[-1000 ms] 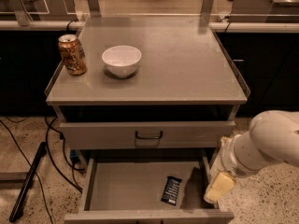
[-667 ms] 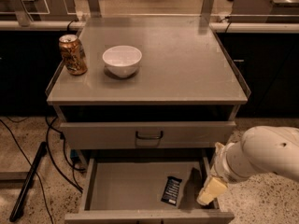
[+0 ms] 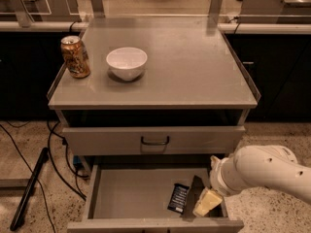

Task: Pick rxbar blueberry from middle drawer and place on counter

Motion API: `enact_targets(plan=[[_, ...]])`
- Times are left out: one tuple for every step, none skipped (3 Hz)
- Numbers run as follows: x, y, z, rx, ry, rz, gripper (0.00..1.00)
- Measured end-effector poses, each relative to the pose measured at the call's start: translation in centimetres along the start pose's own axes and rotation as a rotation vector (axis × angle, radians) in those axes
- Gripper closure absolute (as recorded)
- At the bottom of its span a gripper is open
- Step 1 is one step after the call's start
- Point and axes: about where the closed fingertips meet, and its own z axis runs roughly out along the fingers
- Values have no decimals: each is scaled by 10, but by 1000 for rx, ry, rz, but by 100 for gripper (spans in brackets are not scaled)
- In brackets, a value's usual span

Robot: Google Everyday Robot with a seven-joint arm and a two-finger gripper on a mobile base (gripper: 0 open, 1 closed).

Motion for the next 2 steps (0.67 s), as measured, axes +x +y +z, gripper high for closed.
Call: enact_targets(plan=[[6,1,8,-3,9,5,0],[15,1,31,-7,-1,27,0]])
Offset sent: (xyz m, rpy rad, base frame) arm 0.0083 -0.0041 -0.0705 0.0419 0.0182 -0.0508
